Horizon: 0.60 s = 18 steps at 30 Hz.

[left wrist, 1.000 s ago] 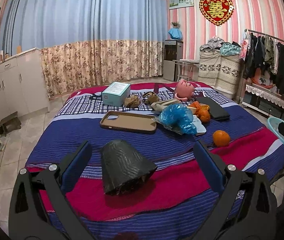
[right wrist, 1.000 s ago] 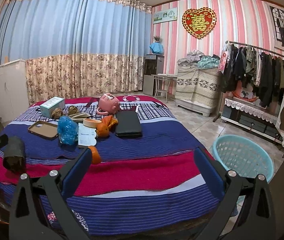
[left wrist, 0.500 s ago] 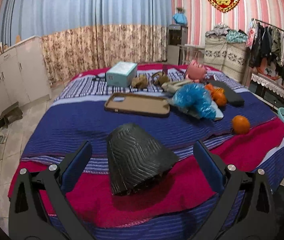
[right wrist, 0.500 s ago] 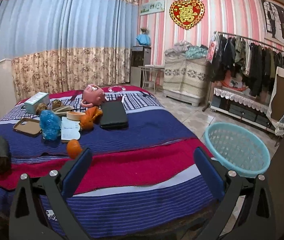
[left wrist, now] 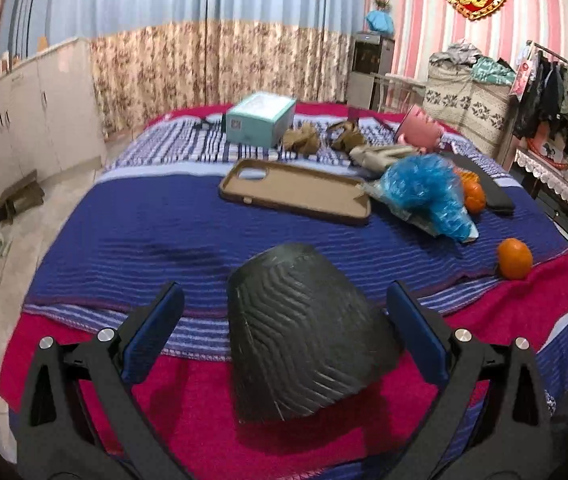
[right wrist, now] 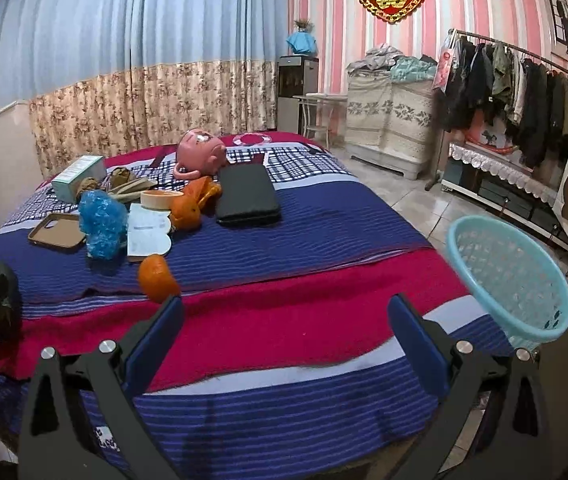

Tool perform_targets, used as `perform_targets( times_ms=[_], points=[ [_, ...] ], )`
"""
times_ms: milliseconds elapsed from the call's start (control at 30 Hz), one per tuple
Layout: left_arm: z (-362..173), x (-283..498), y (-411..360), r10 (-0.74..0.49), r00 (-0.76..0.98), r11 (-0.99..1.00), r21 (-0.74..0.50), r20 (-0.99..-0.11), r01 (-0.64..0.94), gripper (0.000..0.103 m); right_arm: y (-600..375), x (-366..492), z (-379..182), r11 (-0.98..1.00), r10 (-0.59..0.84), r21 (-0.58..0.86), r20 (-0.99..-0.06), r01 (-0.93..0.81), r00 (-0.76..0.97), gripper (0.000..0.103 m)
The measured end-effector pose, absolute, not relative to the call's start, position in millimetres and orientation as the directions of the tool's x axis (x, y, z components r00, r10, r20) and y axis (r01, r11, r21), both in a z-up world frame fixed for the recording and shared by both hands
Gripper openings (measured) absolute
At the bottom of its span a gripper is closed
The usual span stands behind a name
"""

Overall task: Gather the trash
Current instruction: 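Grasp the black cone-shaped object with the left tool while the right tool grasps a tangerine, then carry the black object and tangerine over the light-blue basket with both tools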

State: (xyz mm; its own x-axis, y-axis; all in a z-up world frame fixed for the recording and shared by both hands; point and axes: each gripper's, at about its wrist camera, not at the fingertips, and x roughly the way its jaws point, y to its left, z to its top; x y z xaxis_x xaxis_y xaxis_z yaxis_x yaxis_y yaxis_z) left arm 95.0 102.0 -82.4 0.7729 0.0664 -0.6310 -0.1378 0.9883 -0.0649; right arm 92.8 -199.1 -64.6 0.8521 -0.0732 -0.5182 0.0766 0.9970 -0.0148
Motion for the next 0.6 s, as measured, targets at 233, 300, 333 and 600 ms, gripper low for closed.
perform_targets(
  times_ms=[233,300,333,600],
  points=[
    [-100.3,115.5,98.0,-0.052,0.702,0.989,-0.134,-0.711,-0.063,0.087,-175.4,110.8,-67.8,0.999,-0.021,-0.048,-0.523,-0.005,0.852,0.099],
    [-100.1,116.9,95.5,-0.09,0.692,0.988,-0.153,-0.716,-0.03,0.077,-167.7,117.8,-69.3,0.998,-0.002,-0.053,-0.529,-0.031,0.849,0.099],
    [-99.1,116.6,94.0,-0.088,0.693,0.989,-0.146,-0.716,-0.025,0.077,-165.0,121.4,-69.5,0.998,0.01,-0.05,-0.533,-0.043,0.846,0.099],
    [-75.2,109.6,96.4,-0.044,0.748,0.995,-0.096,-0.662,-0.026,0.07,-135.8,152.9,-80.3,0.988,0.085,-0.055,-0.588,-0.145,0.804,0.097]
  ],
)
